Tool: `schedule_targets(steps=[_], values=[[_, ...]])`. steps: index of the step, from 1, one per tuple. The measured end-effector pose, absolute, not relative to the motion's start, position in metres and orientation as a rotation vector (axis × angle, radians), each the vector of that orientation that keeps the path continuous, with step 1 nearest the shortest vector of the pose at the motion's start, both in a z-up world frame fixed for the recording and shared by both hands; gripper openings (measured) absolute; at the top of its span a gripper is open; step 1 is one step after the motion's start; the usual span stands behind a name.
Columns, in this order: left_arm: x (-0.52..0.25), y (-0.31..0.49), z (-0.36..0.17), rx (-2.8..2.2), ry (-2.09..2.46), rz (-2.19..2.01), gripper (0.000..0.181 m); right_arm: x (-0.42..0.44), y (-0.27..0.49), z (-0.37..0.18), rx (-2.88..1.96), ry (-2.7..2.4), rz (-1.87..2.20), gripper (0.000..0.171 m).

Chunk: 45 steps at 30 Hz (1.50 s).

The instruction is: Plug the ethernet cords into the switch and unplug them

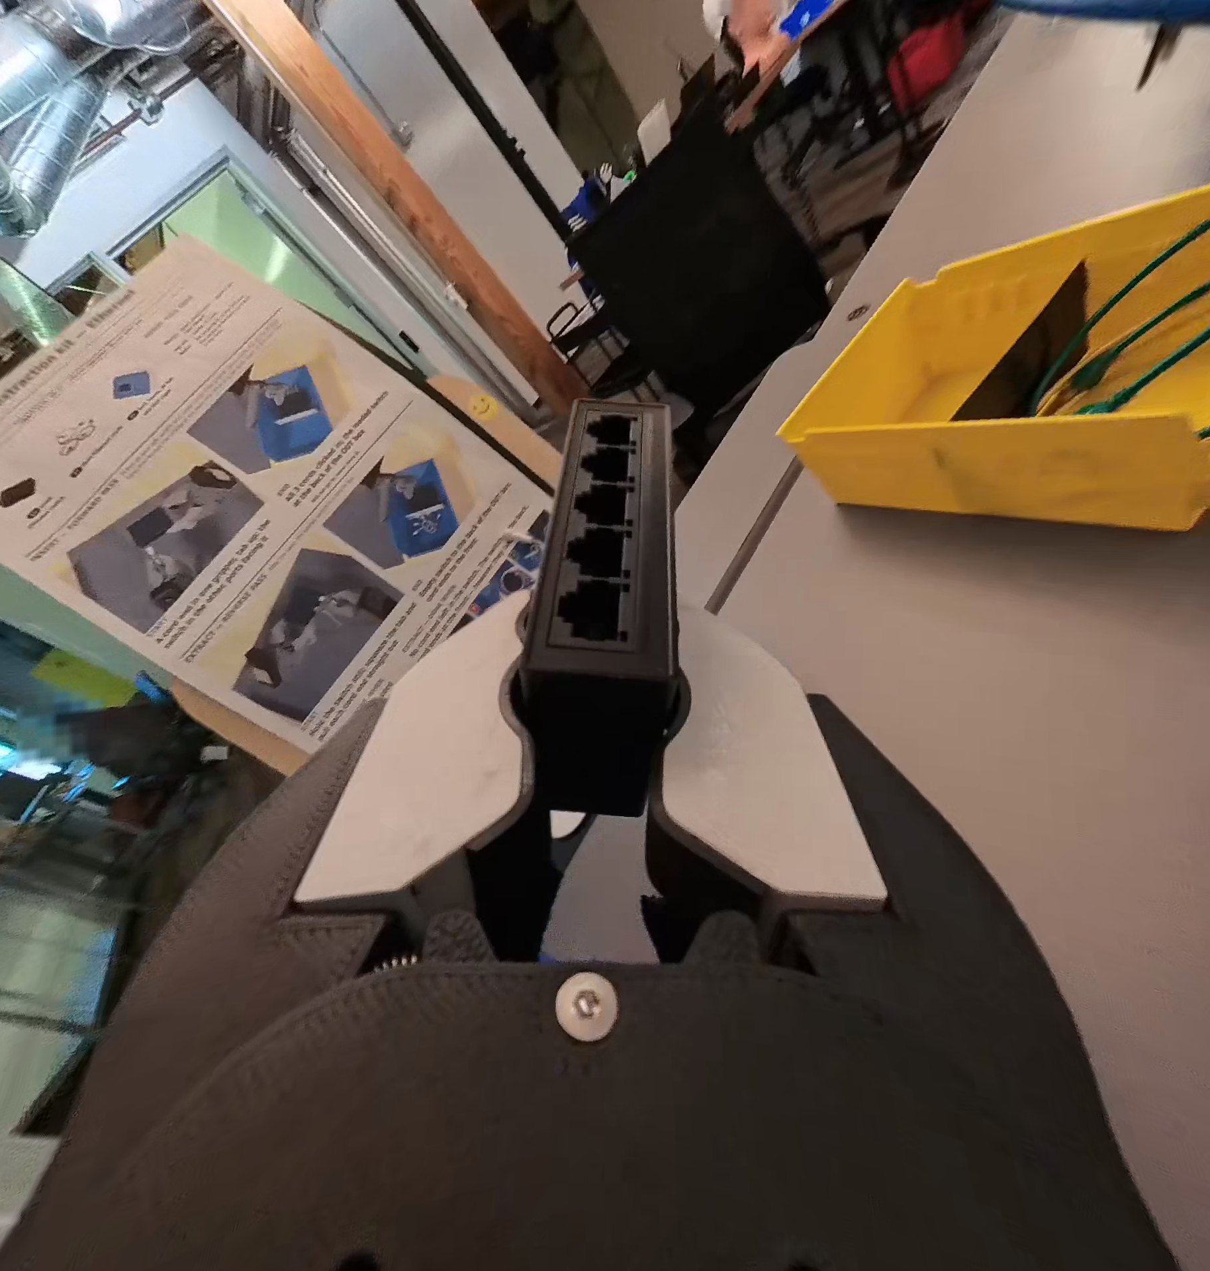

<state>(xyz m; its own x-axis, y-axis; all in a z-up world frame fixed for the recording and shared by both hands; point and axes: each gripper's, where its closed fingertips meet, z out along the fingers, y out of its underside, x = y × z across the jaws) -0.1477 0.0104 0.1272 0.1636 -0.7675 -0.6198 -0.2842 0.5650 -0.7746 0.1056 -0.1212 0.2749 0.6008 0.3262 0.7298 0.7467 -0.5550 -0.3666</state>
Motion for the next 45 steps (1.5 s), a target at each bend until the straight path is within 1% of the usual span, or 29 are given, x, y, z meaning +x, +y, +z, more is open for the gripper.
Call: schedule_targets(steps=[3, 6, 12, 17, 23, 28, 32, 34, 36, 39, 42, 45], values=[[-0.149, 0.005, 0.131, -0.964, 1.414, -0.48, 0.03, 0.137, -0.127, 0.28, -2.207, -0.764, -0.875, 0.016], [-0.15, 0.0, 0.133, -0.957, 1.417, -0.503, 0.029, 0.167, -0.128, 0.274, -2.242, -0.702, -0.967, 0.016], [-0.152, -0.005, 0.136, -0.942, 1.42, -0.491, 0.029, 0.214, -0.125, 0.229, -2.308, -0.683, -1.158, 0.016], [-0.154, -0.005, 0.137, -0.939, 1.416, -0.479, 0.029, 0.24, -0.122, 0.164, -2.405, -0.672, -1.223, 0.016], [-0.155, -0.006, 0.138, -0.94, 1.415, -0.486, 0.029, 0.255, -0.136, 0.049, -2.617, -0.677, -1.229, 0.016], [-0.152, -0.007, 0.134, -0.943, 1.436, -0.466, 0.03, 0.244, -0.16, -0.044, -2.87, -0.654, -1.062, 0.017], [-0.15, -0.008, 0.131, -0.942, 1.447, -0.448, 0.03, 0.219, -0.171, -0.081, -2.964, -0.668, -0.843, 0.021], [-0.149, -0.008, 0.13, -0.946, 1.455, -0.449, 0.03, 0.217, -0.176, -0.085, -3.001, -0.637, -0.812, 0.027], [-0.149, -0.008, 0.128, -0.949, 1.46, -0.442, 0.03, 0.223, -0.185, -0.081, -3.027, -0.635, -0.846, 0.029], [-0.148, -0.01, 0.128, -0.94, 1.466, -0.444, 0.029, 0.233, -0.193, -0.053, -2.985, -0.587, -0.938, 0.031], [-0.144, -0.022, 0.125, -0.899, 1.505, -0.486, 0.029, 0.201, -0.17, -0.001, -2.717, -0.533, -0.828, 0.034], [-0.135, -0.042, 0.116, -0.825, 1.581, -0.528, 0.029, 0.101, -0.133, 0.08, -2.164, -0.702, -0.632, 0.052]])
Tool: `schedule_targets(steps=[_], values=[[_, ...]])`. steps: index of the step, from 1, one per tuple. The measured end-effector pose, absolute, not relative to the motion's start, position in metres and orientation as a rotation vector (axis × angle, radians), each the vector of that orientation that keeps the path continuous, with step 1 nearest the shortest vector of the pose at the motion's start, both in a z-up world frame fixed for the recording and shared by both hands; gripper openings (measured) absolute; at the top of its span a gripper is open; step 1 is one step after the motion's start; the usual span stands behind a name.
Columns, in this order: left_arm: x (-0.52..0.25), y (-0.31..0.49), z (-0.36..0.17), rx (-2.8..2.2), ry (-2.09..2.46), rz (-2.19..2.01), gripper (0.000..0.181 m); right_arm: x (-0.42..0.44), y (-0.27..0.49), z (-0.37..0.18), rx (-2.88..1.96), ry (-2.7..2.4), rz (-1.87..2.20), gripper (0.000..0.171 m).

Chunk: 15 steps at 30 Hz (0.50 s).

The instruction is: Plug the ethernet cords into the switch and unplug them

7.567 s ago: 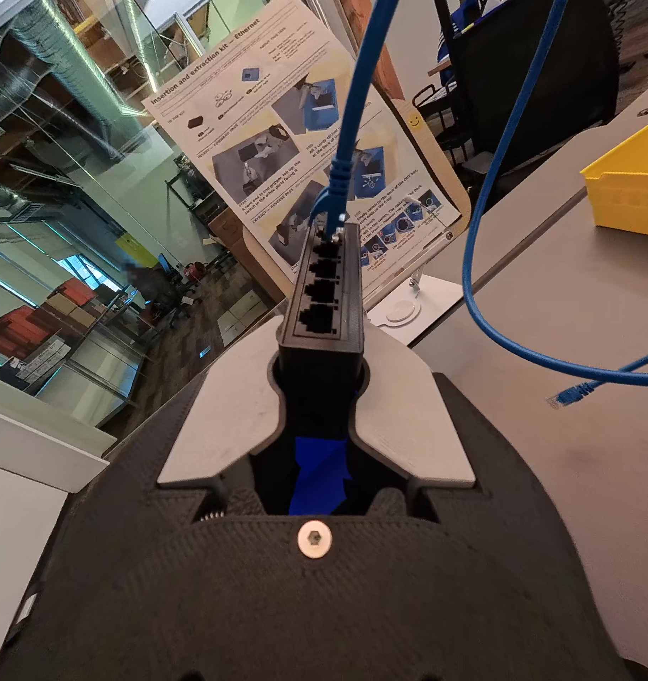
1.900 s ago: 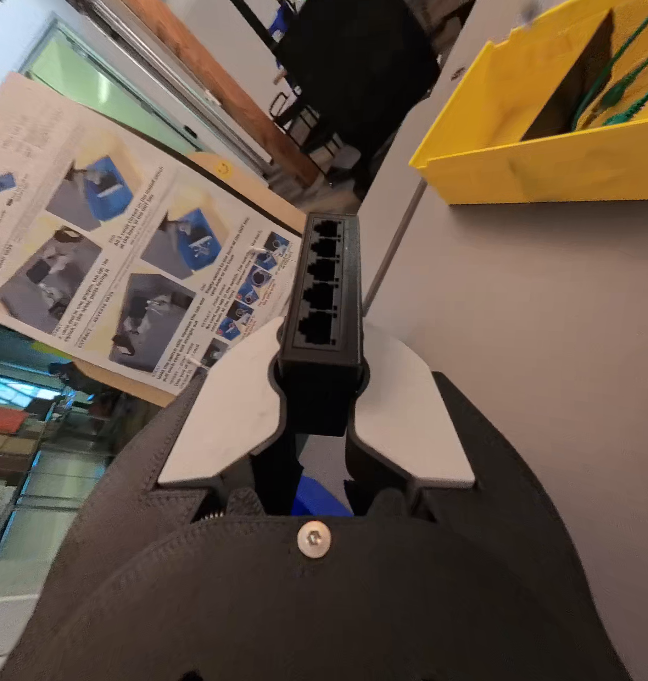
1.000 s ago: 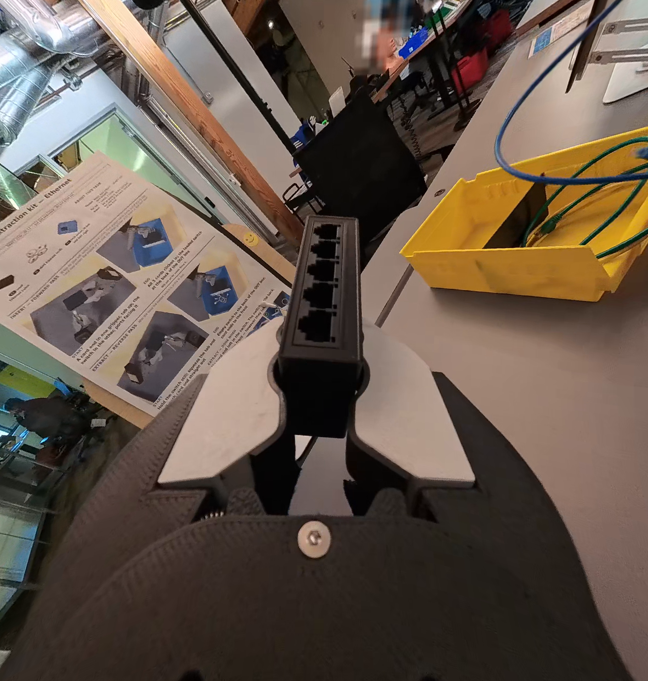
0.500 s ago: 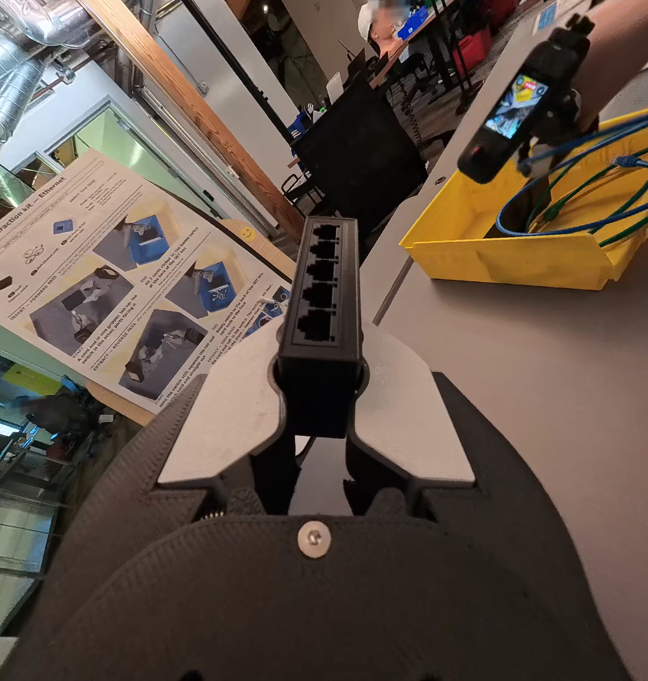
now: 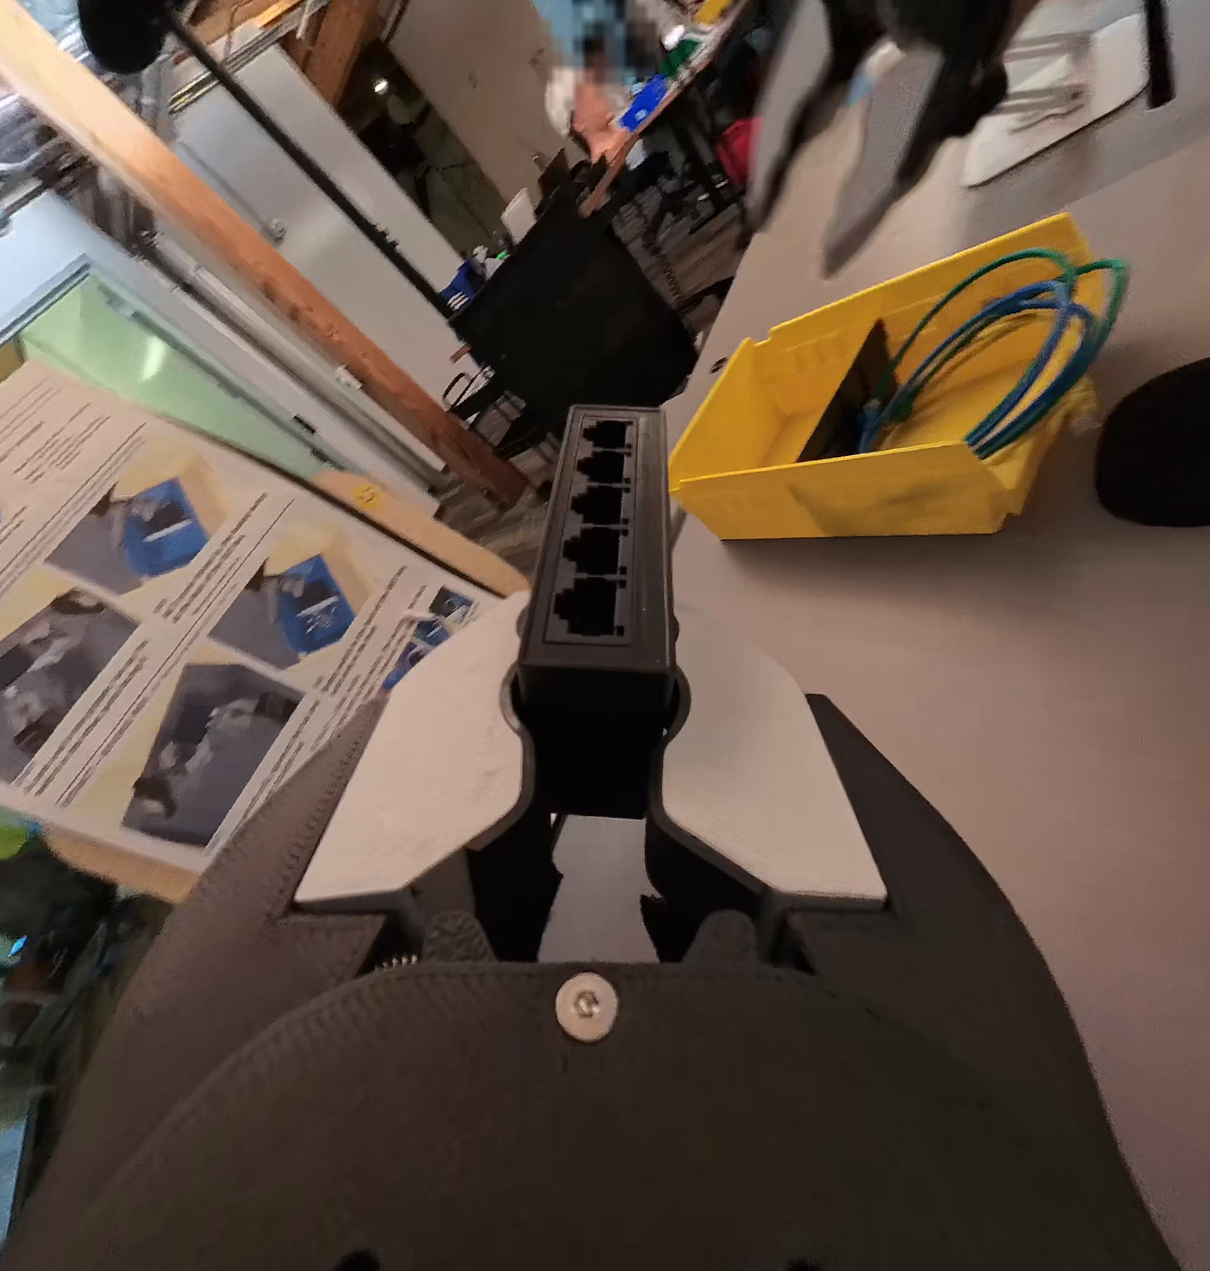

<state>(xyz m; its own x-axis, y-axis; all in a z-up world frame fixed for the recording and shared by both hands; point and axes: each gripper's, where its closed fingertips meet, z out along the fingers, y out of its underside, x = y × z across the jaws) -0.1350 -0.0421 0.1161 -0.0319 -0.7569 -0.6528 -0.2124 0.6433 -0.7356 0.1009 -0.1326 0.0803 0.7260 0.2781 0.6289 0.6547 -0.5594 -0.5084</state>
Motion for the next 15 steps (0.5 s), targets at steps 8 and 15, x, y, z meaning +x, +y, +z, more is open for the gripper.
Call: schedule_targets(steps=[8, 15], values=[[-0.113, -0.081, 0.084, -0.712, 1.739, -0.426, 0.029, -0.133, -0.129, 0.128, -1.46, -1.307, -0.547, 0.048], [-0.11, -0.102, 0.078, -0.63, 1.788, -0.443, 0.029, -0.124, -0.102, 0.087, -1.676, -1.446, -0.592, 0.029]])
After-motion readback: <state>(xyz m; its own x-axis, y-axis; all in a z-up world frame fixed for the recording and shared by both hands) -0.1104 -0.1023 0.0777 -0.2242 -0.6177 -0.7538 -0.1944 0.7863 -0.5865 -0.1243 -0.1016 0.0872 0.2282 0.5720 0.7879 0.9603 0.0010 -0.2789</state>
